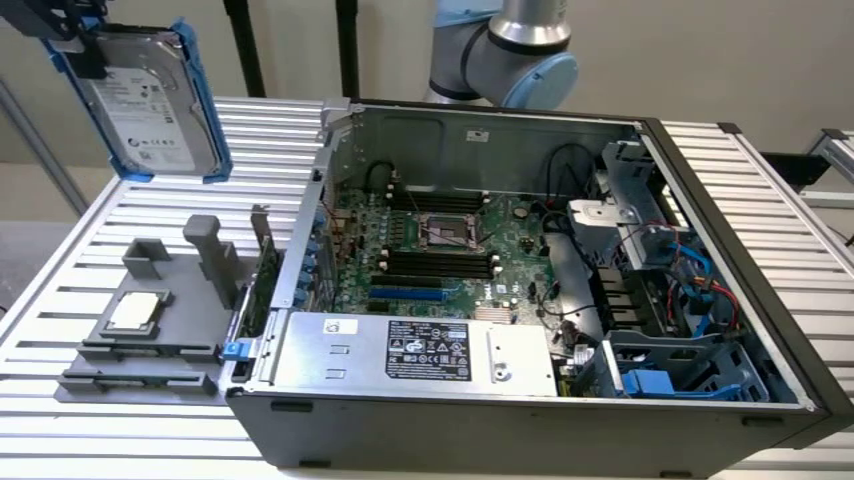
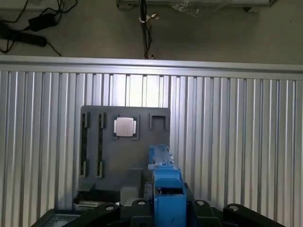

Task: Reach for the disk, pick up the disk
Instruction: 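Pick up the disk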

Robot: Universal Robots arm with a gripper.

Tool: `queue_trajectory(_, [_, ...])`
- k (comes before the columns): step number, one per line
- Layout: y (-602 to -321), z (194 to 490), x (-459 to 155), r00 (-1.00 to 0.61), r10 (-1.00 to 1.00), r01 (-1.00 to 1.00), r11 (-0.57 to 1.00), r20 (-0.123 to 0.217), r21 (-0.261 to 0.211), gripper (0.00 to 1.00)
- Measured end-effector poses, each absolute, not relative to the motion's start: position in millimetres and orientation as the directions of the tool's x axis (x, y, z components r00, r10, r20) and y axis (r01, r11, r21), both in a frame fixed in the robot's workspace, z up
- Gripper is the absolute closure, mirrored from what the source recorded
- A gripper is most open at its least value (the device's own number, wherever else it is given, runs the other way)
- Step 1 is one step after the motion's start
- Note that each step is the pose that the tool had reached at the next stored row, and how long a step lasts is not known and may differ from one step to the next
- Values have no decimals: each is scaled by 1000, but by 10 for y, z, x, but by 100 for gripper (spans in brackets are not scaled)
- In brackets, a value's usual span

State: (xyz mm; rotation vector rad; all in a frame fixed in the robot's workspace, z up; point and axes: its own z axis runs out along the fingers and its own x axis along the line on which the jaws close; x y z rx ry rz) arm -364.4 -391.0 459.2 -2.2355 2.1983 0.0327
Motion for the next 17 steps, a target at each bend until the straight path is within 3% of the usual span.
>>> queue_trajectory(17, [-4151,4869,-2993,16,-1000,-1000,-17,-23,23,67])
